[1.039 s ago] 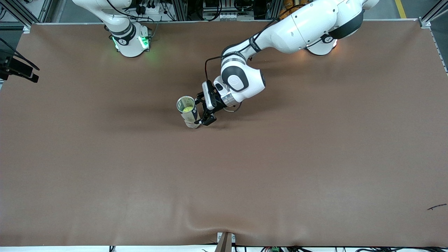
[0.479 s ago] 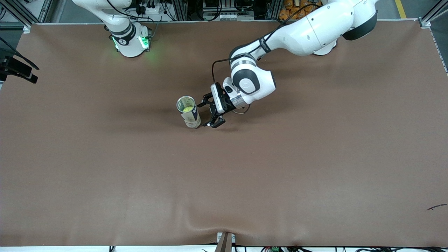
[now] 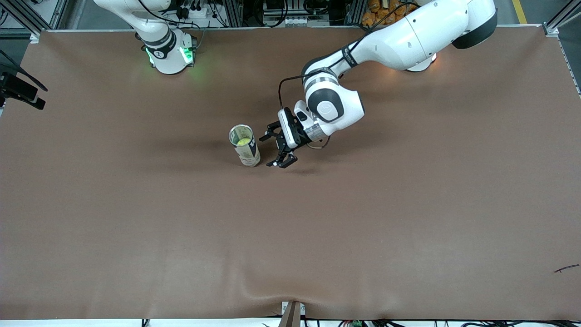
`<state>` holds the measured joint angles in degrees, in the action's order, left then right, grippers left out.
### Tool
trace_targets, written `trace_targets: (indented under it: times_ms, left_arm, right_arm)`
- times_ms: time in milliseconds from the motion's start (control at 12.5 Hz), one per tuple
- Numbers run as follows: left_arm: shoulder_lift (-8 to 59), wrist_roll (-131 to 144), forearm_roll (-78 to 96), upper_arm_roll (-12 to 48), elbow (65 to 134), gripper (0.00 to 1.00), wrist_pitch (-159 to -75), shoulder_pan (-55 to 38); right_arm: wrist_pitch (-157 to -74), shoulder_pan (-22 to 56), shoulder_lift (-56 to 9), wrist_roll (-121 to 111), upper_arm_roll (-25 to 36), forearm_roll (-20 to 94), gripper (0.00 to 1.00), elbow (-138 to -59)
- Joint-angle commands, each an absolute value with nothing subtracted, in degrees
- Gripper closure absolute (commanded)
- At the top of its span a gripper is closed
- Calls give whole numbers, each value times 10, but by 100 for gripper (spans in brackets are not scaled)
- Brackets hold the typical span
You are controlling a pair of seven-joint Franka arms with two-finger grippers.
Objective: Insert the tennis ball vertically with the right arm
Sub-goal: 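Open the left gripper and move it away from the upright can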
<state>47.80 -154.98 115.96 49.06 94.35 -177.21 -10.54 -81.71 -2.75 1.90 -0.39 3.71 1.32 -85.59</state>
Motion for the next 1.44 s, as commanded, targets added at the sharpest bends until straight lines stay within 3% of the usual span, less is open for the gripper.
trace_targets:
  times_ms: [0,559,1358]
  left_arm:
    - [462,-1560,1169,503,959,0,-1776,-85]
    - [457,-1559,1074,518,980,0,-1775,-23]
    - [427,-1559,914,512,1079,0,-1768,54]
  right_arm:
    - [-814,-27,18,1,35,18,0,-847]
    - [-807,-24,19,0,34,18,0,-847]
    - [-809,-25,19,0,36,17,0,-846]
